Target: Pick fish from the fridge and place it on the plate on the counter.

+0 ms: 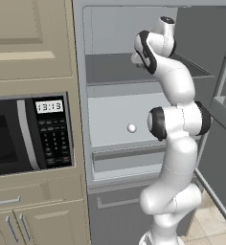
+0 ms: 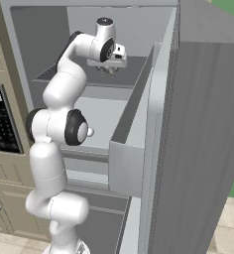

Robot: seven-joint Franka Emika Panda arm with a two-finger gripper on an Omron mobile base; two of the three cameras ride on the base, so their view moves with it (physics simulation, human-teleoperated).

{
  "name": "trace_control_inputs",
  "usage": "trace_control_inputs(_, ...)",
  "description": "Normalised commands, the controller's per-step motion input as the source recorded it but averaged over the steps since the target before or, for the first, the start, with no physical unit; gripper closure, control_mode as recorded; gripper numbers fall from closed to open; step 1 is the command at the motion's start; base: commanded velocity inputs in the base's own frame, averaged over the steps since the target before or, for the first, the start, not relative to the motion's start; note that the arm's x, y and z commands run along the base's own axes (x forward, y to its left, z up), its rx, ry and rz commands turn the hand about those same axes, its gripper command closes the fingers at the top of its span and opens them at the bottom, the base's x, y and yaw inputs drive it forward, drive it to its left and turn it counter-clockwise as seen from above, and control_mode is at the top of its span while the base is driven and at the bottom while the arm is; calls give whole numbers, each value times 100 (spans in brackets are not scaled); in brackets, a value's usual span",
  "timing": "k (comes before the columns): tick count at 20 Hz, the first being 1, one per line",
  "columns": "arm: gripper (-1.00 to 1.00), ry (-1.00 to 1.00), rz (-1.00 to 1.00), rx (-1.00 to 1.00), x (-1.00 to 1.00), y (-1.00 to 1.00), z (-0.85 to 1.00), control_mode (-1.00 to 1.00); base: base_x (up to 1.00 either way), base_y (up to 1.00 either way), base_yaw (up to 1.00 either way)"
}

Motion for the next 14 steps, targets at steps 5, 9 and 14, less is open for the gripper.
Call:
trace_control_inputs(5,-100,5,0,0,0,0,-25,-100,0,0,0)
trace_control_inputs(9,100,5,0,0,0,0,-32,-100,0,0,0)
trace_control_inputs(14,100,3,0,0,0,0,-29,-100,0,0,0)
